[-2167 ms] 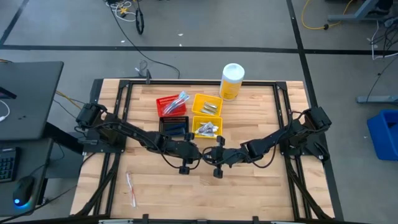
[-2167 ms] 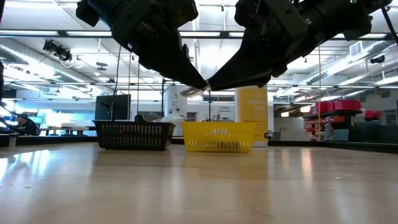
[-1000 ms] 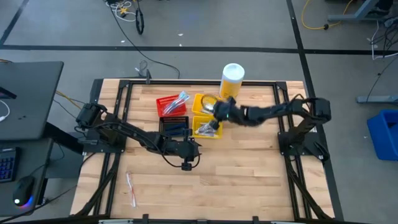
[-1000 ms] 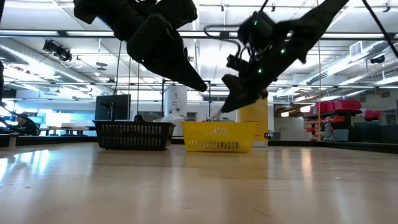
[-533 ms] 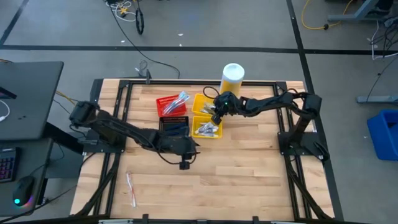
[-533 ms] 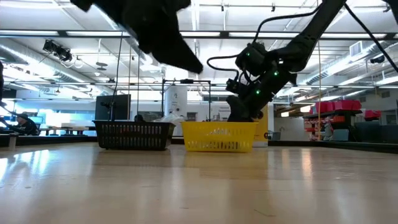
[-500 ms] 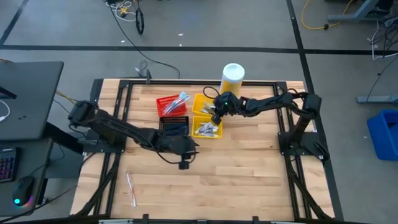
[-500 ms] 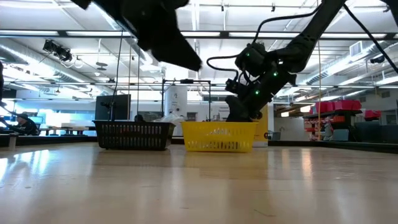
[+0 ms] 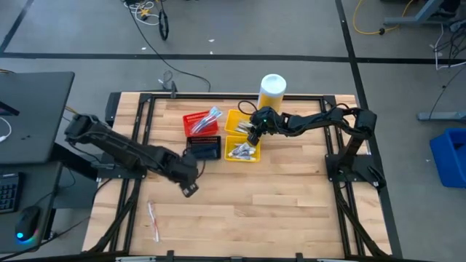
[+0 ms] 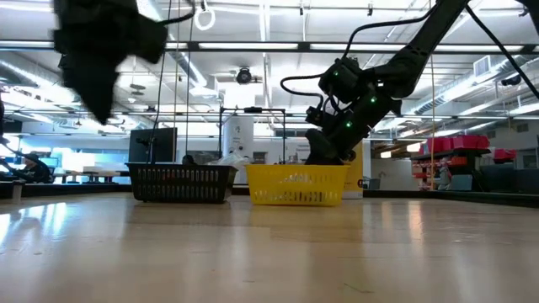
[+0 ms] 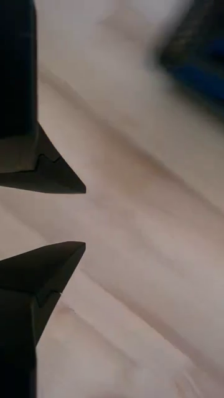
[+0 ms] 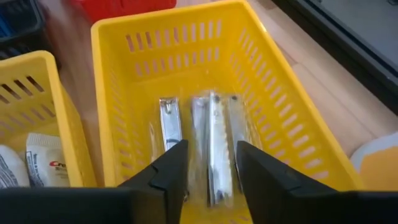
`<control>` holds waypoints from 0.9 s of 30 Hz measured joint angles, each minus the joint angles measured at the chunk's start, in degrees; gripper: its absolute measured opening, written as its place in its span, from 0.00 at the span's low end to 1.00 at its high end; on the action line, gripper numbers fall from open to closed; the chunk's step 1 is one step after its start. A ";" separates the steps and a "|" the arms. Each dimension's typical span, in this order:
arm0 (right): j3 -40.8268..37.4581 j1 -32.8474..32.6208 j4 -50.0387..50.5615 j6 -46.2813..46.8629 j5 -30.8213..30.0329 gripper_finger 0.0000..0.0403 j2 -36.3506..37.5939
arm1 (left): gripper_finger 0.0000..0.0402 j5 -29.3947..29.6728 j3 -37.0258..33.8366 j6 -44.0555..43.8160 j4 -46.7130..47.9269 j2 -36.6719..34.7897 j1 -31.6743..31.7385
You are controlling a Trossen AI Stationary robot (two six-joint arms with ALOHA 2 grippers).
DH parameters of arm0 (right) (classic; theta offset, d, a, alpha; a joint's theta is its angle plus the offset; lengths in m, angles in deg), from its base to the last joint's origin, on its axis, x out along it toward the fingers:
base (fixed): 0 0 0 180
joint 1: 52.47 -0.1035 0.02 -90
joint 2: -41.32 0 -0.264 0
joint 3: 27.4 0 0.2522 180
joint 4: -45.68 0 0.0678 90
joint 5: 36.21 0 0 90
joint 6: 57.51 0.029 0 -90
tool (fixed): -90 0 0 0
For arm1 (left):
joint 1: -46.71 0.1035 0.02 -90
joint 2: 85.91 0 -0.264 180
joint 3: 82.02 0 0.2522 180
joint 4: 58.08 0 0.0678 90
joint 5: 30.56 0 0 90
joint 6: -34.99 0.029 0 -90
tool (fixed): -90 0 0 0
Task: Pick & Place Travel size toiletries
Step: Put the silver nail cutter into the top yellow bin, then put the red toothbrush into the red bin
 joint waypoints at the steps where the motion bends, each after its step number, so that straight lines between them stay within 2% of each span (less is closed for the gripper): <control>1: 0.00 -0.01 -0.13 0.01 -0.01 0.37 0.00 | 0.35 -1.42 0.00 -3.41 1.62 0.41 -0.90; 4: 0.00 -0.15 -0.70 0.07 -0.15 0.43 0.00 | 0.35 -4.64 -0.04 -12.87 5.93 0.64 -3.98; 12: 0.00 -2.80 -1.16 0.10 -6.58 0.51 2.22 | 0.35 -10.14 -0.04 -32.60 6.36 0.81 -11.56; 17: 0.00 -5.99 -1.10 0.13 -7.65 0.51 4.67 | 0.35 -10.39 -0.04 -43.22 6.26 0.81 -17.47; 27: -0.02 -13.52 -3.38 2.60 -7.54 0.47 6.91 | 0.34 -11.18 -2.75 -72.57 3.14 0.81 -30.77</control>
